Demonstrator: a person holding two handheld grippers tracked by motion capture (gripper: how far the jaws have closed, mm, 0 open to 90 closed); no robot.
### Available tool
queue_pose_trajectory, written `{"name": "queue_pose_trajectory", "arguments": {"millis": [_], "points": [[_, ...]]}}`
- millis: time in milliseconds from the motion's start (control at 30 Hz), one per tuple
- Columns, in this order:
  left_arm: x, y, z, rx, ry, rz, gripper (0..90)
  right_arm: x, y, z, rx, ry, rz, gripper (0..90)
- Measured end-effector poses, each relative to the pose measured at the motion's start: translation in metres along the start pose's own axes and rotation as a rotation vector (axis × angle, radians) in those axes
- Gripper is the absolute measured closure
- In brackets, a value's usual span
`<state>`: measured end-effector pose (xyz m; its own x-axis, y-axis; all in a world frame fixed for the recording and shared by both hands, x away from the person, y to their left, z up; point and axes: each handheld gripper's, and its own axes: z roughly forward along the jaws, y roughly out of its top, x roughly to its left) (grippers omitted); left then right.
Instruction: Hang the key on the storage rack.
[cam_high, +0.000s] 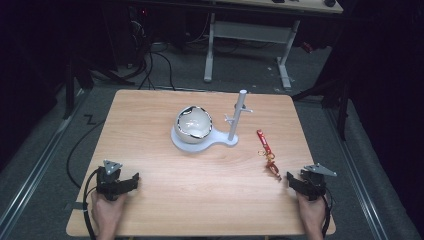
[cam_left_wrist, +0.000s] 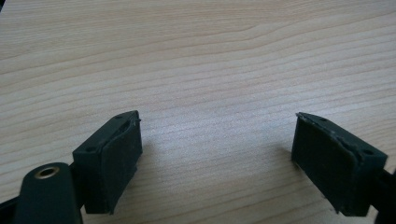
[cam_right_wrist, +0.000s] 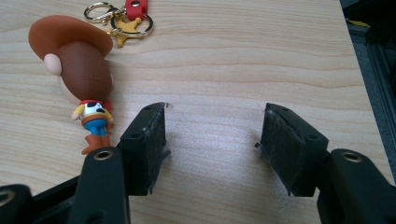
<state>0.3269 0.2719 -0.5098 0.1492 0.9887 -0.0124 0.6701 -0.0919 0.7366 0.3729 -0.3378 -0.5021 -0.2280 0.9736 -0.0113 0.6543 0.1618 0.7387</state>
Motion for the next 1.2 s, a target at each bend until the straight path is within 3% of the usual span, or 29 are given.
{"name": "queue_pose_trajectory", "arguments": {"millis": [833,1200], "points": [[0.0000,-0.0005,-0.0005,-0.001,-0.002,-0.002,16.7,-0.0004,0.0001,-0.0001,0.000,0.008,-0.002,40.0],[0.0000,-0.0005,-0.0004,-0.002,-0.002,-0.002,16.8,-0.0004,-0.0030,-0.0043,-0.013,0.026,0.000,46.1]]}}
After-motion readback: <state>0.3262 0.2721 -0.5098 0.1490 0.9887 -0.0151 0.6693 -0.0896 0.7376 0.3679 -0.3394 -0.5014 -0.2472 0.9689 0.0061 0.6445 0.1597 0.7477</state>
